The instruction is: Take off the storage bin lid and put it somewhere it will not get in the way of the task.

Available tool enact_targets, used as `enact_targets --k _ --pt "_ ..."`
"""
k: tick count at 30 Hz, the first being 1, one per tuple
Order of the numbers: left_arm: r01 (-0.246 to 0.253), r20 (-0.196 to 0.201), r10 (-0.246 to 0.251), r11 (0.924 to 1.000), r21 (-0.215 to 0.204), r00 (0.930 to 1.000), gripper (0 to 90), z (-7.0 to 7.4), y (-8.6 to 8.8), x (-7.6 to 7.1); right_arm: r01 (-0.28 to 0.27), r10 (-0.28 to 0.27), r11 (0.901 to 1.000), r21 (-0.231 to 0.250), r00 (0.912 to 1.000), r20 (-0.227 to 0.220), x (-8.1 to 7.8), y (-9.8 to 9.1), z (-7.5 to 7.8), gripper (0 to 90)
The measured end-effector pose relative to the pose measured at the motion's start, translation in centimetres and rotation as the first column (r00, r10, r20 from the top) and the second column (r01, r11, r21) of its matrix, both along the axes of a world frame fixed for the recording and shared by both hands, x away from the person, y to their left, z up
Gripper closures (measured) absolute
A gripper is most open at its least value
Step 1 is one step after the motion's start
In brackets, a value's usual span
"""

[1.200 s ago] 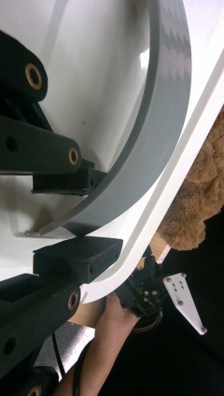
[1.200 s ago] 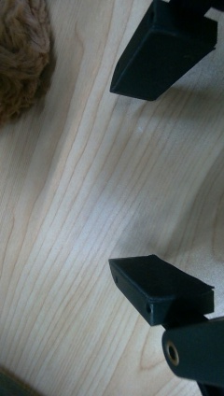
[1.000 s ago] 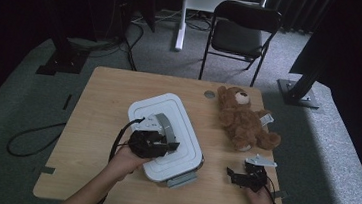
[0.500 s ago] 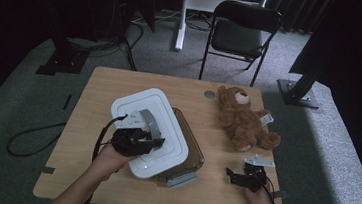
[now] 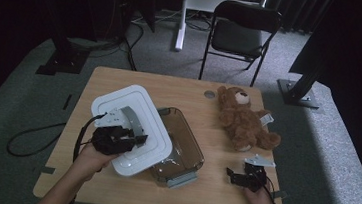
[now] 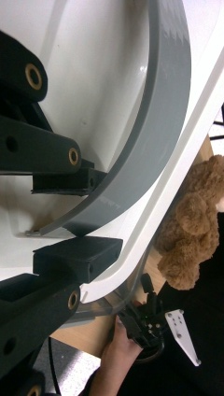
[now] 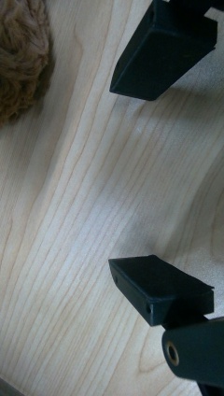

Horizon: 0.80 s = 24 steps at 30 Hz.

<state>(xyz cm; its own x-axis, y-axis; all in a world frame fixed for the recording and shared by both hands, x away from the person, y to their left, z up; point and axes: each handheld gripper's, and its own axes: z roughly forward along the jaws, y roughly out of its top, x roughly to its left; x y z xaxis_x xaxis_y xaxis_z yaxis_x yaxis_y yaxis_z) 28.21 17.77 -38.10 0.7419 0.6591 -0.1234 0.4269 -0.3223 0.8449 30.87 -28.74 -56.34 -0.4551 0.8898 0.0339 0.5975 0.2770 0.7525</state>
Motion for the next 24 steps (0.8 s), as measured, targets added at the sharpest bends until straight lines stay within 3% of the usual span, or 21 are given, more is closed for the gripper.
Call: enact_targets --k 5,24 --pt "-0.014 -0.012 0.014 0.9998 -0.015 0.9998 69.3 -0.1 1.1 -0.3 0.000 0.000 1.0000 -0.009 1.0000 0.002 0.0 0.0 0.0 13.1" --pt "-0.066 -0.018 0.066 0.9978 -0.005 0.9976 69.3 -1.1 5.0 -1.5 0.000 0.000 0.9998 -0.018 1.0000 0.004 0.0 0.1 0.0 13.1"
